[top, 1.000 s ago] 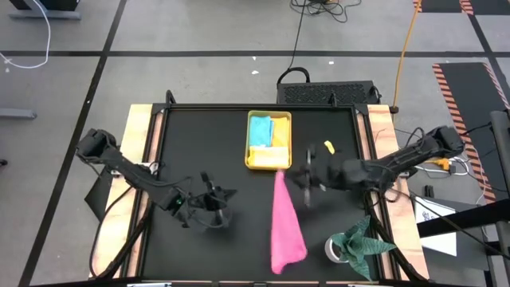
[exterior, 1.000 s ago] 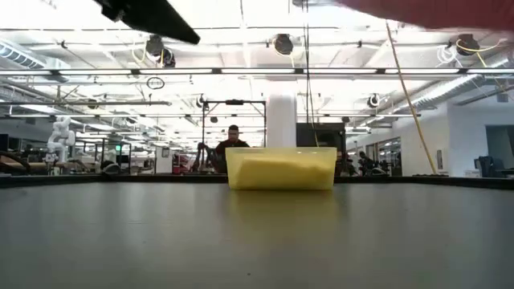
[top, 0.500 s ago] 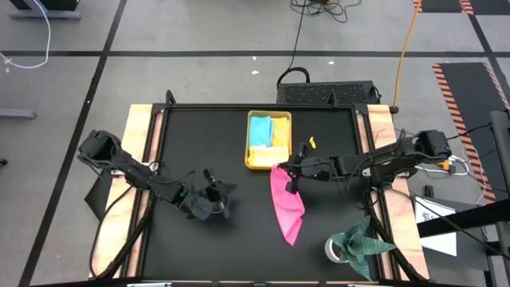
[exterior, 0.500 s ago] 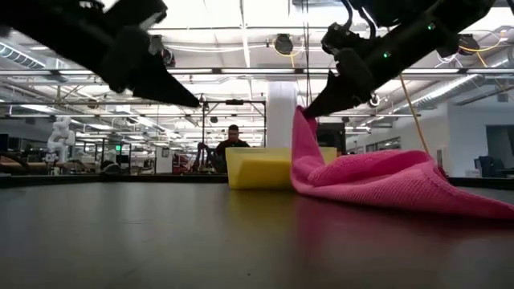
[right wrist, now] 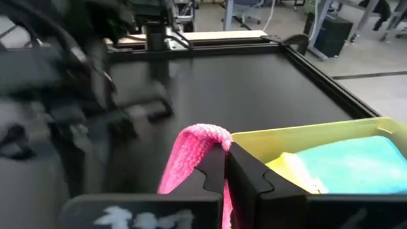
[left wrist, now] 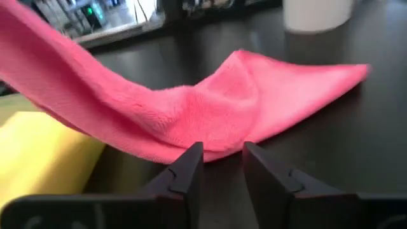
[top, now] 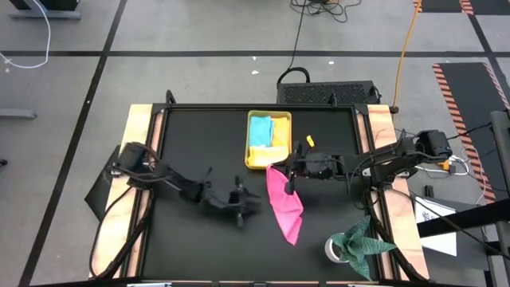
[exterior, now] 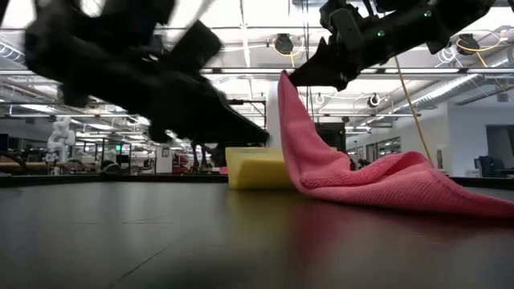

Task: Fold microfiber towels
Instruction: Fold the pink towel

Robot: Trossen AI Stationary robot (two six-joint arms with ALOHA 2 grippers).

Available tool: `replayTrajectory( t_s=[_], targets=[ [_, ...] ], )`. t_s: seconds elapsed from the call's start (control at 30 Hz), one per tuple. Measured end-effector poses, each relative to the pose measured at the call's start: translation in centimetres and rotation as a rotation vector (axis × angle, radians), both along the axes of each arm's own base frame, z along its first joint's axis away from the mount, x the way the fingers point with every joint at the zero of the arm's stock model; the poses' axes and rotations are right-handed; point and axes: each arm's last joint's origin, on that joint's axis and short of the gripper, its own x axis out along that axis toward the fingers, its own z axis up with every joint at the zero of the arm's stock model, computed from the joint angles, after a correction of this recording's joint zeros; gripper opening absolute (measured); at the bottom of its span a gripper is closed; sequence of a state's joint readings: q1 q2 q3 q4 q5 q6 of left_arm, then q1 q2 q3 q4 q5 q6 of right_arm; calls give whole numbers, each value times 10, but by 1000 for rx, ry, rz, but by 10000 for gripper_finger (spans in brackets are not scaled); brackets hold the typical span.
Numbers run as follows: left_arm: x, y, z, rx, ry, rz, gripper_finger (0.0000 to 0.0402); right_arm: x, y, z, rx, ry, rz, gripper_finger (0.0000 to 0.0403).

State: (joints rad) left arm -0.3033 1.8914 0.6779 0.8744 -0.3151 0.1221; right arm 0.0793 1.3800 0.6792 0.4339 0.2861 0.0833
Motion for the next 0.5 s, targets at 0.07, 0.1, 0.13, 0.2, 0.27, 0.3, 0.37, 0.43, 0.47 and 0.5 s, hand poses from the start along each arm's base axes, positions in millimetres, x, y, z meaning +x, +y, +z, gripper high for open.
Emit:
replayTrajectory(
  t_s=[0.07, 0.1, 0.13, 0.2, 0.27, 0.3, 0.37, 0.43, 0.47, 0.5],
  targets=[
    [18, 2, -7, -5, 8, -4, 128, 0, 0, 0, 0, 1, 3, 0],
    [26, 5, -10, -13, 19, 6, 135, 0, 0, 0, 0, 5, 4, 0],
    [32, 7, -12, -32, 41, 26, 141, 0, 0, -1, 0, 5, 3, 0],
    [46, 12, -14, -98, 96, 74, 151, -1, 0, -1, 0, 14, 2, 0],
    [53, 19, -14, -178, 176, 133, 159, -1, 0, -1, -3, 15, 2, 0],
    [56, 21, -13, -223, 210, 149, 162, -1, 0, -1, -9, 18, 4, 0],
    [61, 25, -11, -299, 256, 157, 163, -1, 0, -2, -20, 25, 9, 0],
    [64, 27, -9, -368, 266, 159, 159, -1, 0, -2, -28, 25, 12, 0],
    [66, 28, -10, -393, 264, 166, 156, -1, 0, -2, -36, 26, 15, 0],
    [66, 28, -10, -411, 267, 168, 151, -1, 0, -1, -40, 21, 16, 0]
  ],
)
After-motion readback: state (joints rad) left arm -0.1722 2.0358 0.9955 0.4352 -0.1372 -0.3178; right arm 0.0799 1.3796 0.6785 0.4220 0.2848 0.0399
